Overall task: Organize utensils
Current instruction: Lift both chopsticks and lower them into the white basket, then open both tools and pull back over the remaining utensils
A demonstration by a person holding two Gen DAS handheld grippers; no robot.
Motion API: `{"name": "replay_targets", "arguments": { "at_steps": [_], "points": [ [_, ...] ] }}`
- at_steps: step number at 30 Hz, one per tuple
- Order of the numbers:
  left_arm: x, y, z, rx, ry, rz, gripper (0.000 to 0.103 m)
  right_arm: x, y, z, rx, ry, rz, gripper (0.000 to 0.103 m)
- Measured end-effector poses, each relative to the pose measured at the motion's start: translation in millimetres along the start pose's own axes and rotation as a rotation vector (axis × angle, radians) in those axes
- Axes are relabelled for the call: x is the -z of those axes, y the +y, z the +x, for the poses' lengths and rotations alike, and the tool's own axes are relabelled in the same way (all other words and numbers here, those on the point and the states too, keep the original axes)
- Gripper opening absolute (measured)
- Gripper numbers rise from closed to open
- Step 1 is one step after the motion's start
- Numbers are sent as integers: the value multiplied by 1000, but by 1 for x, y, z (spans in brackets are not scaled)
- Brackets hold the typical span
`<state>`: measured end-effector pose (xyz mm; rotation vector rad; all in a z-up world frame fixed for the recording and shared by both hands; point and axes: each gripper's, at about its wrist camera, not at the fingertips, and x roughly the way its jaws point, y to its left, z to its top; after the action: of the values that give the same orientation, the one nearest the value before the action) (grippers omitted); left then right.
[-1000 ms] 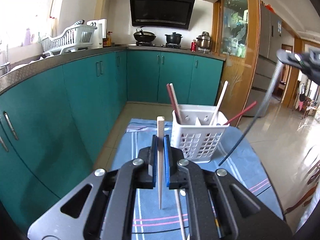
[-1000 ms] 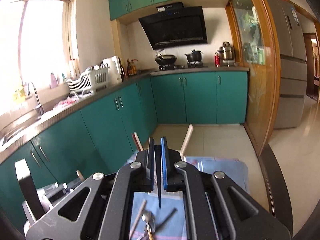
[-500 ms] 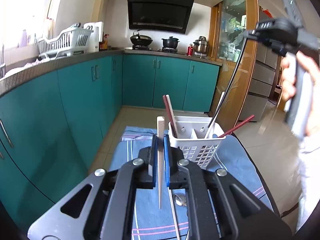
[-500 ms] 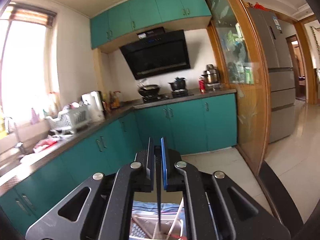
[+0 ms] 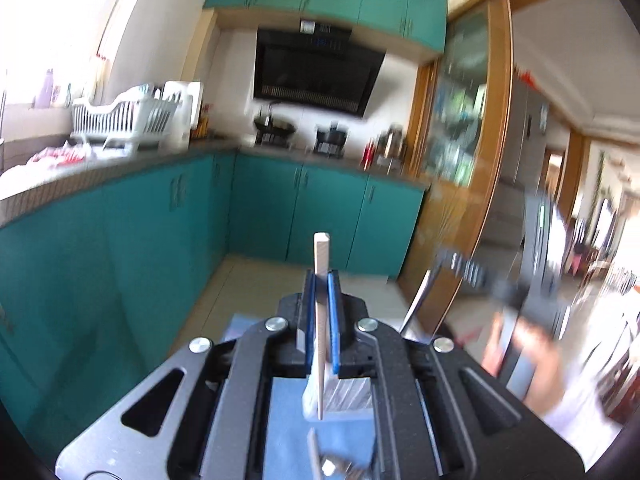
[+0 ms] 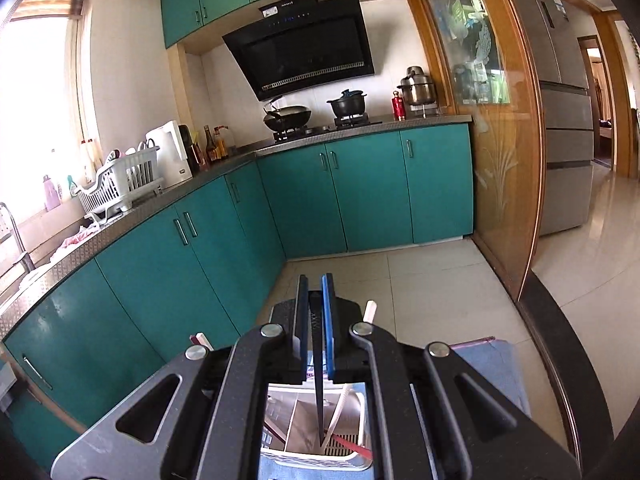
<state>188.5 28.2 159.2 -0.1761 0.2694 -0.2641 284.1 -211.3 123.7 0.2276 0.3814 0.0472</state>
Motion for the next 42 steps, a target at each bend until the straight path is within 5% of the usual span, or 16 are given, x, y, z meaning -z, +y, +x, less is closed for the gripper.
{"name": "replay_targets", "arguments": {
  "at_steps": [4,7,18,19,21,22,23,25,32,36,42],
  "points": [
    [-46,-12,10,3,-102,-24,6,-12,1,-11,0,-33,-12,7],
    [-56,-21,36,-13,-101,-24,6,-15,0,-11,12,-27,-12,7],
    [15,2,112,-67,63,-89,6,21,-14,13,37,87,-6,7],
    [18,4,113,-72,68,-87,6,22,-16,12,48,88,-9,10],
    [22,6,113,-84,65,-80,7,24,-17,7,83,80,-19,31],
    [24,7,111,-88,61,-77,12,24,-18,2,90,65,-18,46],
    [25,7,109,-88,59,-74,18,24,-19,-1,89,49,-16,50],
    [29,10,99,-81,42,-86,46,24,-20,-13,89,23,-24,50],
    [55,26,35,-172,-23,-59,69,43,-48,-88,64,-53,36,57],
    [105,34,33,-248,188,-6,70,89,-72,-119,64,19,76,58],
    [183,41,52,-286,469,-4,71,194,-98,-76,181,354,126,58]
  ]
}}
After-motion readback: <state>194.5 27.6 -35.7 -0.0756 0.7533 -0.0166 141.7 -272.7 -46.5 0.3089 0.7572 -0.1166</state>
